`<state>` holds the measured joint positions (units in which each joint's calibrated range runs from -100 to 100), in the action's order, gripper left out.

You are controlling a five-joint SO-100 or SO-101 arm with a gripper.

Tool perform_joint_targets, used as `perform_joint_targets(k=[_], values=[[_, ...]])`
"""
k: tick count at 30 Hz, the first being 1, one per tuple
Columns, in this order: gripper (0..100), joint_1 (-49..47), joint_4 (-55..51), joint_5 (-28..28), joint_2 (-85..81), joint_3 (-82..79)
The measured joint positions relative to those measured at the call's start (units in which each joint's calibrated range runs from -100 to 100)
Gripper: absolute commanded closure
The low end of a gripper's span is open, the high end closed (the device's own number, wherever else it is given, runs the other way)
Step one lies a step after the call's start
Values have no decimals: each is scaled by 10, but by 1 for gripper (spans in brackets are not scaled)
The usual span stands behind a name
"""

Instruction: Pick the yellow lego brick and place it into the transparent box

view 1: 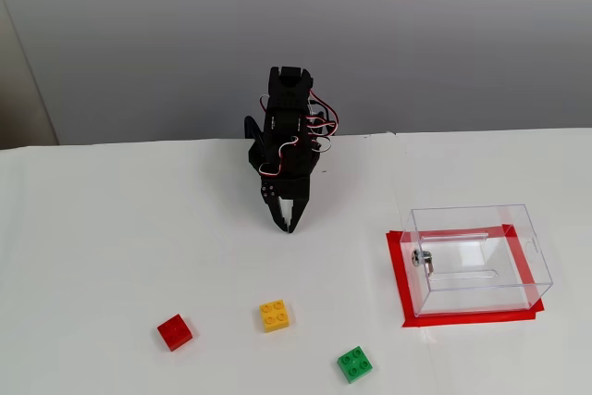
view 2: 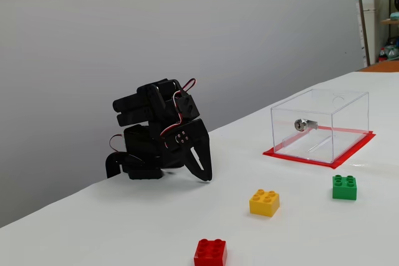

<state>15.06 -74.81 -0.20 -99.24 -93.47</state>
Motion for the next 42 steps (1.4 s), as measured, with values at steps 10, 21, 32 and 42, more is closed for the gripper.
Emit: perform_joint_targets(k=[10,21,32,42], values=[[98,7,0,1,0,0],[98,-2,30,10,0,0],[99,-115,105,87,1,-2],[98,-120,60,88,3,70]])
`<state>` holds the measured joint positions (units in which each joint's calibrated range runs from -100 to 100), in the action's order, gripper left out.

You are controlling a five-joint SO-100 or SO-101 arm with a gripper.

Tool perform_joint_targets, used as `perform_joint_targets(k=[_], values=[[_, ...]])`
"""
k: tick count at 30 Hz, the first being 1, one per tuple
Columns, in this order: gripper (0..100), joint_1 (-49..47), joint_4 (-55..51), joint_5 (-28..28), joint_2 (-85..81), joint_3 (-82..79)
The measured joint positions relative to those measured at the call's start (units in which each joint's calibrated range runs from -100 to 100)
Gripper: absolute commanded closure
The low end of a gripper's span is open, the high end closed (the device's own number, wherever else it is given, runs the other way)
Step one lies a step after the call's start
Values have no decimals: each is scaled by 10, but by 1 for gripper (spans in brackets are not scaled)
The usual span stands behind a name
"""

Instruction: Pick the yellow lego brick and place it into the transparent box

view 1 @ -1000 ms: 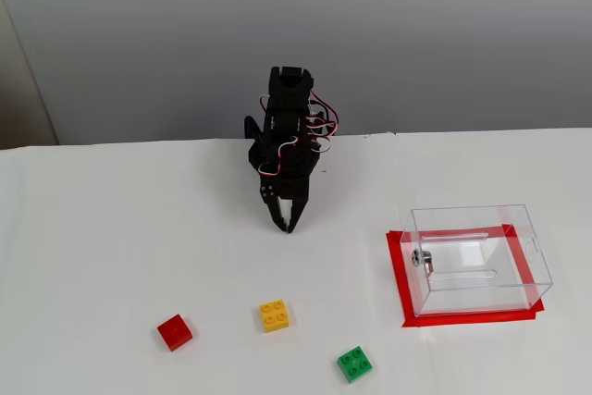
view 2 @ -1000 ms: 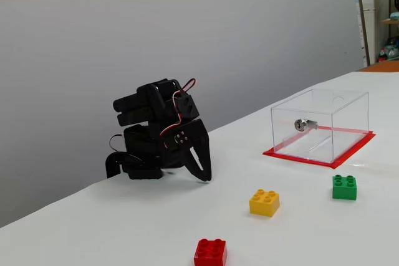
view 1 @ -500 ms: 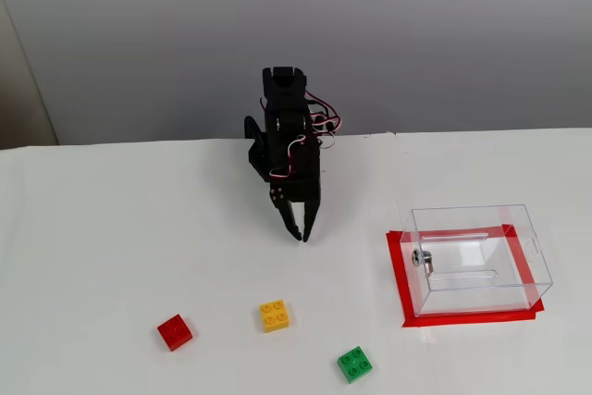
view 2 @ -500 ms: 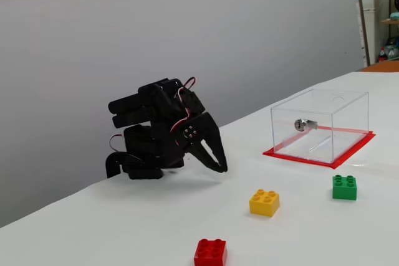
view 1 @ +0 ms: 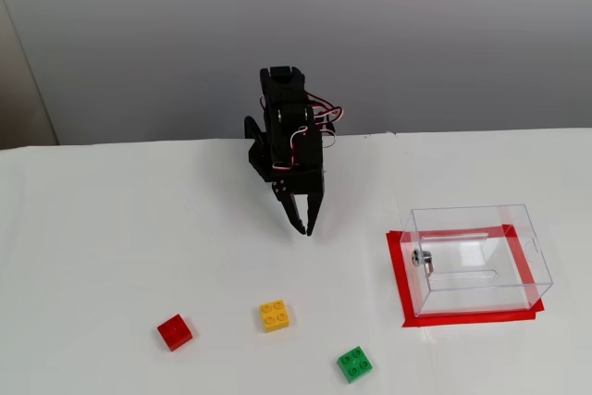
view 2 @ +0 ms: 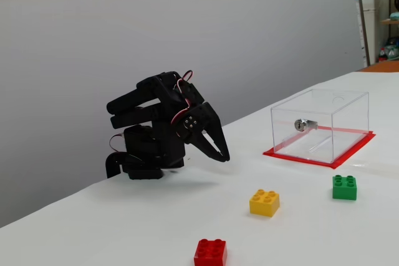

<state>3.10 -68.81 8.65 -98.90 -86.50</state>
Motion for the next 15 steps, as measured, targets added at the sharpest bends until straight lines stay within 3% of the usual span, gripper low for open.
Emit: perform_joint_targets(k=[7,15], values=[[99,-5,0,10,104,111],[99,-31,16,10,419,338]])
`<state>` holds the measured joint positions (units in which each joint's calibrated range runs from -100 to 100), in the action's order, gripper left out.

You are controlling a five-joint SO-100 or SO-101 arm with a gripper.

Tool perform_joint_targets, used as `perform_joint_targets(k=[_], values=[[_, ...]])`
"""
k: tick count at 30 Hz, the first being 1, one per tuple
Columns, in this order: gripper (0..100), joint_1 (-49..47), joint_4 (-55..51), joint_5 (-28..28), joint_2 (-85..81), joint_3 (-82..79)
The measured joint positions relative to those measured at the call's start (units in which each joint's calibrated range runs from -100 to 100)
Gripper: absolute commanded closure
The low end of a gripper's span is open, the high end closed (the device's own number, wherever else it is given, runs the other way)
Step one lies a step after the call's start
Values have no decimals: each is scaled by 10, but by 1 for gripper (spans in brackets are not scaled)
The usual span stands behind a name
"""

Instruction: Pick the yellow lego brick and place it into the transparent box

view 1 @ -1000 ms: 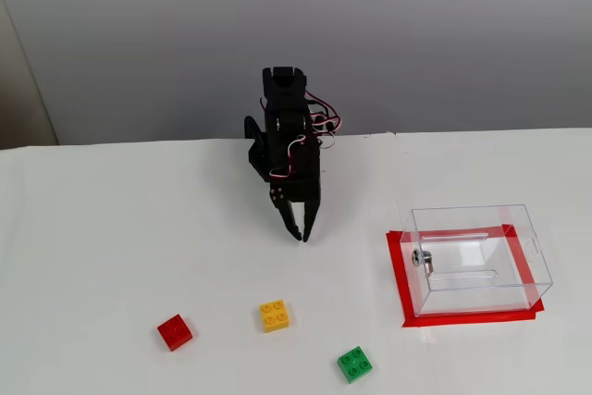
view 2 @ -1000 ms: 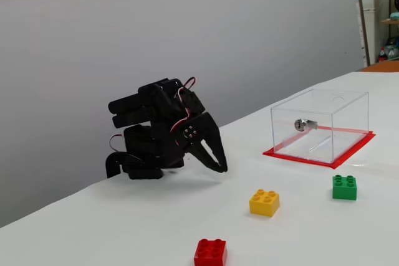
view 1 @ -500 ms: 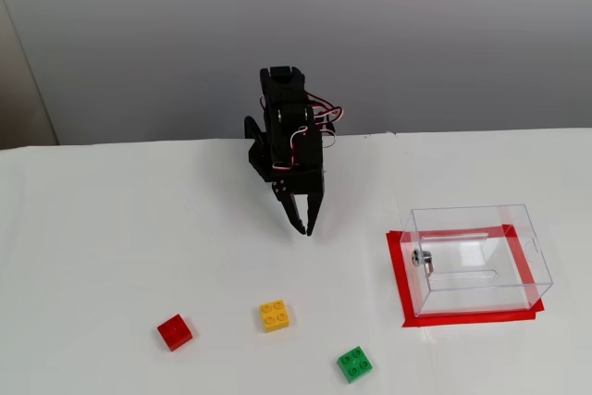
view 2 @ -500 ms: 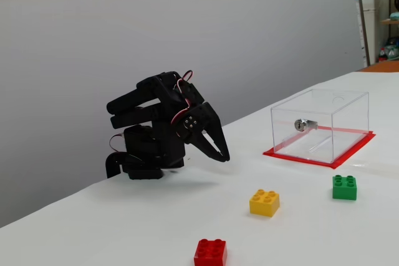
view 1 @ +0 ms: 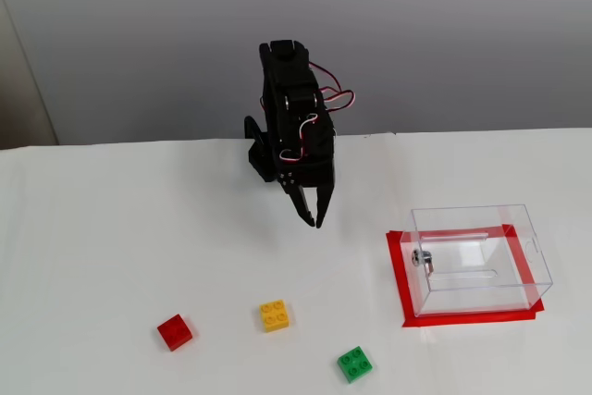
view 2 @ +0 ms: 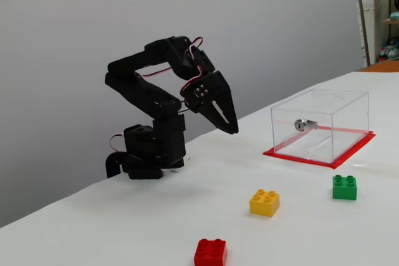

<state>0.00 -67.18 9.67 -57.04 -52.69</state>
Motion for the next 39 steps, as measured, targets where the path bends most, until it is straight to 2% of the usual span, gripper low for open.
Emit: perform_joint_targets(k=[6,13,20,30,39], values=[[98,2,15,-10,134,114],[98,73,-32,-20,161,213],[82,168,-69,-25,162,223],[82,275,-39,-48,205,220],[81,270,-1,-48,368,303]])
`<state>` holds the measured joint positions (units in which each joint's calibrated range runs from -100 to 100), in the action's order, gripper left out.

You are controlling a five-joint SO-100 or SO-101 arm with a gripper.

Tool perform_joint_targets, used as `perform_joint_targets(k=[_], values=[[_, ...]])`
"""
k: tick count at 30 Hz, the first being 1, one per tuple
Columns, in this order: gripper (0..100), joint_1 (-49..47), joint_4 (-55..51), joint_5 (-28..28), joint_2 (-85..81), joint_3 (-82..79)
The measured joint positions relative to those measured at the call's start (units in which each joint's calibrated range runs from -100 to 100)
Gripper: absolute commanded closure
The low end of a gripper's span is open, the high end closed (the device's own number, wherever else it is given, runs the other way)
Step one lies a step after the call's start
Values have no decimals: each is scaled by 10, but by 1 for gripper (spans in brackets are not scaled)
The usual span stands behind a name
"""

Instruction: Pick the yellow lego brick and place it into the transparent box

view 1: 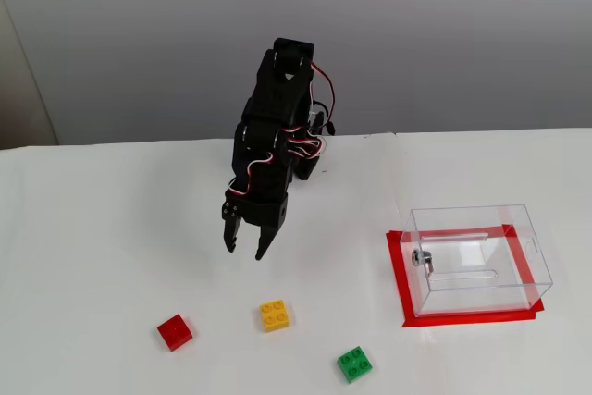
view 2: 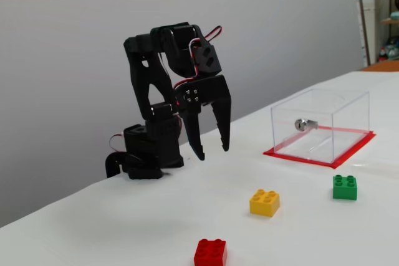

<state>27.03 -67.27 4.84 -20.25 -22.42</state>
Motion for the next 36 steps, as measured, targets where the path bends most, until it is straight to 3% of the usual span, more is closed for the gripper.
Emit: perform_joint_targets(k=[20,36], values=[[81,-126,135,0,190,30],[81,-96,135,26,196,60]])
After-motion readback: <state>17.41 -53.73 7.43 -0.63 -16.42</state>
